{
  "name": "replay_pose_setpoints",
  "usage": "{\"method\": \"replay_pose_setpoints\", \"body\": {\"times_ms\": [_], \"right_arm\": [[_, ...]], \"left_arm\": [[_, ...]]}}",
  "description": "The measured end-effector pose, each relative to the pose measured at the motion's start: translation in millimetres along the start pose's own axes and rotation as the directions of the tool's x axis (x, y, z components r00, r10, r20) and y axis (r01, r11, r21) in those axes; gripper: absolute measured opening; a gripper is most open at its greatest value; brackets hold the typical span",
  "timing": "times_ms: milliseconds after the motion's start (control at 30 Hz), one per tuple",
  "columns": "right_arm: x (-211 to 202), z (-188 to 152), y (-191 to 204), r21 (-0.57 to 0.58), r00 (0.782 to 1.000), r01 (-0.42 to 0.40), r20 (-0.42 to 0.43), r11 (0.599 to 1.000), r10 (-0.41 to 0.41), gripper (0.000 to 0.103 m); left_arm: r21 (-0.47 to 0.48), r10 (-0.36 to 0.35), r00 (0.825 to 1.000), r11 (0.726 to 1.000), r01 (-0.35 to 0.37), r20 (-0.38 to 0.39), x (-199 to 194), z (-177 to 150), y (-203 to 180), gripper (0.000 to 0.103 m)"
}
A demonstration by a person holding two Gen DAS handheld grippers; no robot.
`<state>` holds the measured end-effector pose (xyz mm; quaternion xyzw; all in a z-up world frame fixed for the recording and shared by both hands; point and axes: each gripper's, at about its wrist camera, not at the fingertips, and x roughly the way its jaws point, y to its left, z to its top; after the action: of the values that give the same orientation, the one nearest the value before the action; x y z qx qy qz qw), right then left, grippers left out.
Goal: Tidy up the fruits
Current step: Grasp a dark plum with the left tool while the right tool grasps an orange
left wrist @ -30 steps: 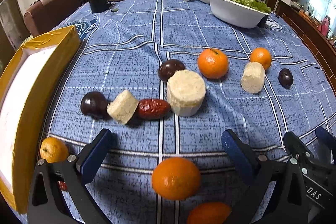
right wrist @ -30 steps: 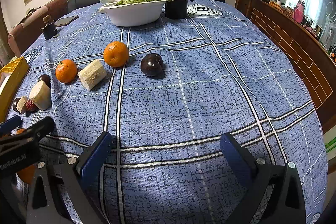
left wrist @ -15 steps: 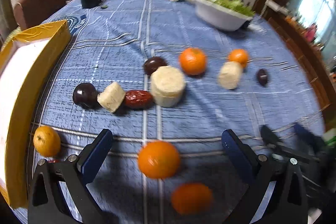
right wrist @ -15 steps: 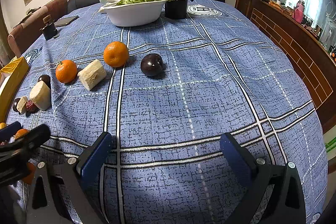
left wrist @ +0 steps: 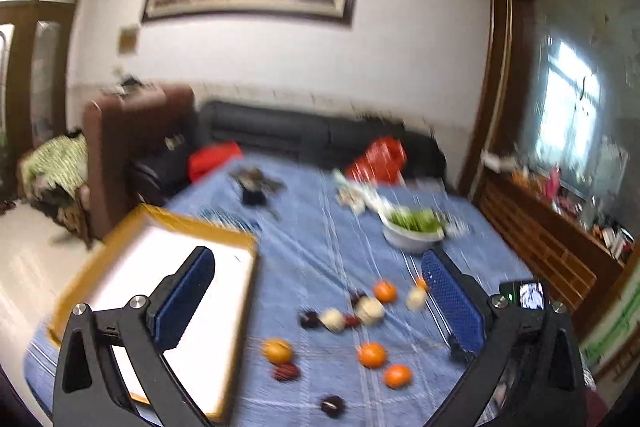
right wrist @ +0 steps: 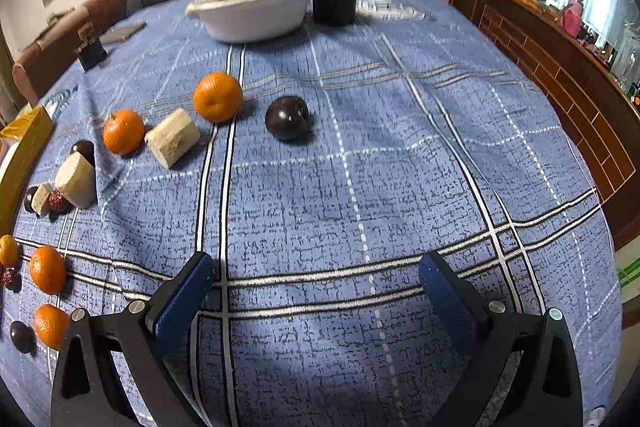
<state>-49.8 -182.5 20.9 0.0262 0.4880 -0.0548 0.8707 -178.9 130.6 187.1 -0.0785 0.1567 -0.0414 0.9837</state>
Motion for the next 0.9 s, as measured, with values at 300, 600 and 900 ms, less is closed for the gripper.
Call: {"method": "replay_pose_setpoints", "body": {"times_ms": [300,600,900], "right_arm": [[-2.8,1.2,4.6,-0.001,0.999,0.036,0.007,0.999,-0.036,0.085],[-112.2,-37.6,48.7,-0.1,0.923,-0.159,0.338,0.982,0.183,0.103],[-76.8,-57.4,114.2,-0.322,0.937,-0.277,0.117,0.905,0.329,0.076]], "left_arm": [[-0.116,-0.004,0.998,0.993,0.011,0.056,-15.1,-8.9,52.7,0.103],[-0.068,-0.067,0.996,0.996,0.064,-0.05,-0.9,-15.3,48.8,0.103],[-0.024,-0.101,0.919,0.995,0.099,-0.38,57.1,-81.7,38.2,0.067]]}}
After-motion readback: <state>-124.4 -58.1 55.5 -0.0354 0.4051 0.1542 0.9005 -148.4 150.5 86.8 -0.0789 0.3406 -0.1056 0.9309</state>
